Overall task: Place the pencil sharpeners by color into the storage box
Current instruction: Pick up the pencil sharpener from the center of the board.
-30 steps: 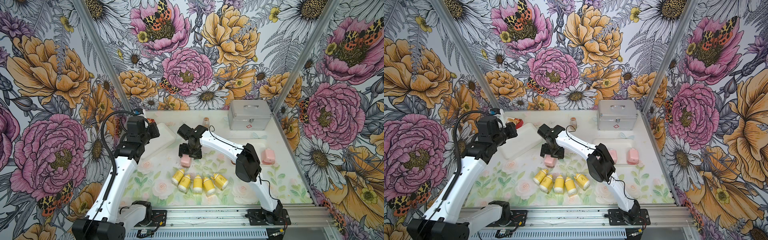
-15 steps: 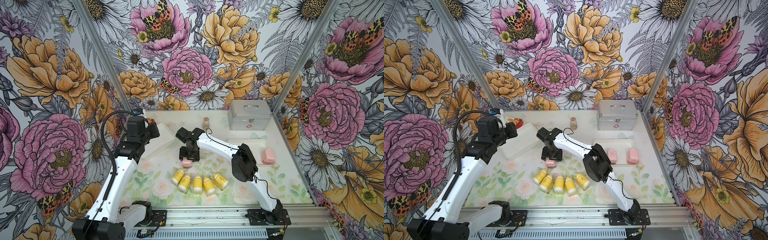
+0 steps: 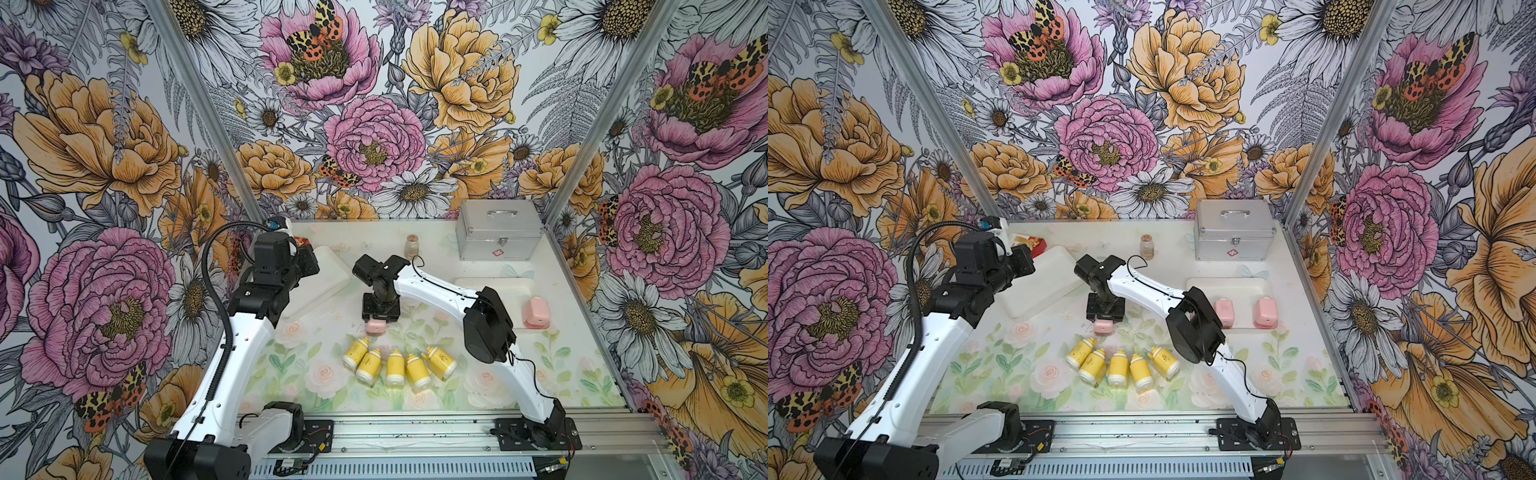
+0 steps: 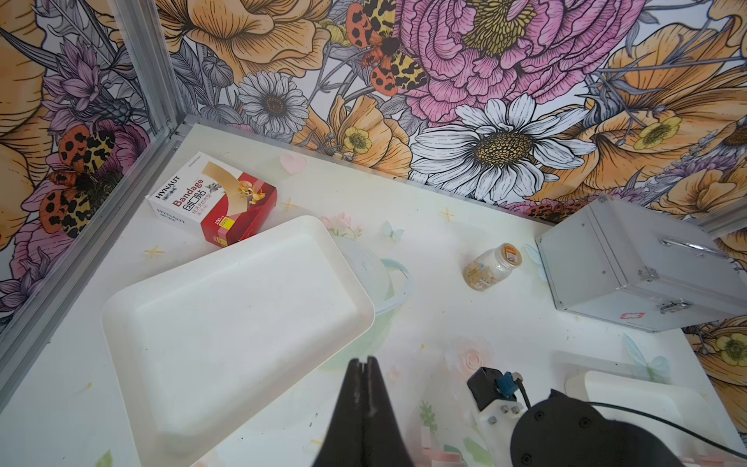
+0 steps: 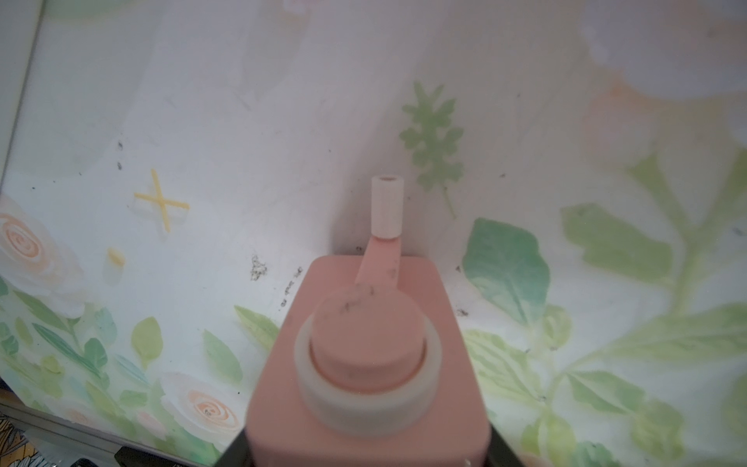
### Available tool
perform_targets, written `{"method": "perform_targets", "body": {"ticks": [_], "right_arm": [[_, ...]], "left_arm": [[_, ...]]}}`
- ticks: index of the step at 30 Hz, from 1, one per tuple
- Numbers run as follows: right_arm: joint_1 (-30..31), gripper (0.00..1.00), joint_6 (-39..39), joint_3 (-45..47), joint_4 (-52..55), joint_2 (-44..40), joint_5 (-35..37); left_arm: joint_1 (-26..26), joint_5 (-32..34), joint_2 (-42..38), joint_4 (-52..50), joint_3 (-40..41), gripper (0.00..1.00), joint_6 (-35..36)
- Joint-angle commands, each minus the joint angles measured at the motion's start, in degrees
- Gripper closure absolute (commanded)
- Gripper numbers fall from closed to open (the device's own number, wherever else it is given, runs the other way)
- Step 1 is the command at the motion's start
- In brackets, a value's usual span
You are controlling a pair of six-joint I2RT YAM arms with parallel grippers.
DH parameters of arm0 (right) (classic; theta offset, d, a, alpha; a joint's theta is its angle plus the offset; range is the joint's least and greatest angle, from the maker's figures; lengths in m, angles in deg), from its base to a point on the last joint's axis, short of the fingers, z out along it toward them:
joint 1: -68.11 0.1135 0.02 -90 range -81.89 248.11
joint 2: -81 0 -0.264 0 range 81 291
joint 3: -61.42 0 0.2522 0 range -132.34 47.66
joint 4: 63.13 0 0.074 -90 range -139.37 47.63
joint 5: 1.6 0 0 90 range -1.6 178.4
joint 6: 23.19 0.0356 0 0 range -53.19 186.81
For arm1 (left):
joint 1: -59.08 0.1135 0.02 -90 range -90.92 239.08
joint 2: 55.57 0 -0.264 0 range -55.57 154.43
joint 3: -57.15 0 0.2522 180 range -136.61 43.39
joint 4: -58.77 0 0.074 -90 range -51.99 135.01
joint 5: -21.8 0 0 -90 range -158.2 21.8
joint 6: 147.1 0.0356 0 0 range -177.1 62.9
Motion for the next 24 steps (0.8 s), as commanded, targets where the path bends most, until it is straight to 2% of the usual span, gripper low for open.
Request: {"method": "perform_targets", "body": {"ticks": [1,10,18,24], "right_arm": [[-0.6,0.62,-3.4,2.4,-0.2,-2.2,2.7],[-2.0,0.68,-11.0,5.4,0.3,-7.1,3.0],[-4.8,0.68,-17.6,5.2,2.5,-12.6,4.0],[-7.2,0.68,-23.3,3.4,8.2,-16.2,7.8]], "left_arm": [[0.5,-0.5,-0.9,0.4,-0.5,1.0,-0.3],[0.3,-0.1,-1.3,0.4,-0.5,1.0,-0.3],[0.1,0.2,-1.0,0.4,-0.6,1.0,-0.1],[0.1,0.0,-0.5,0.4,-0.6,1.0,-0.1]]}}
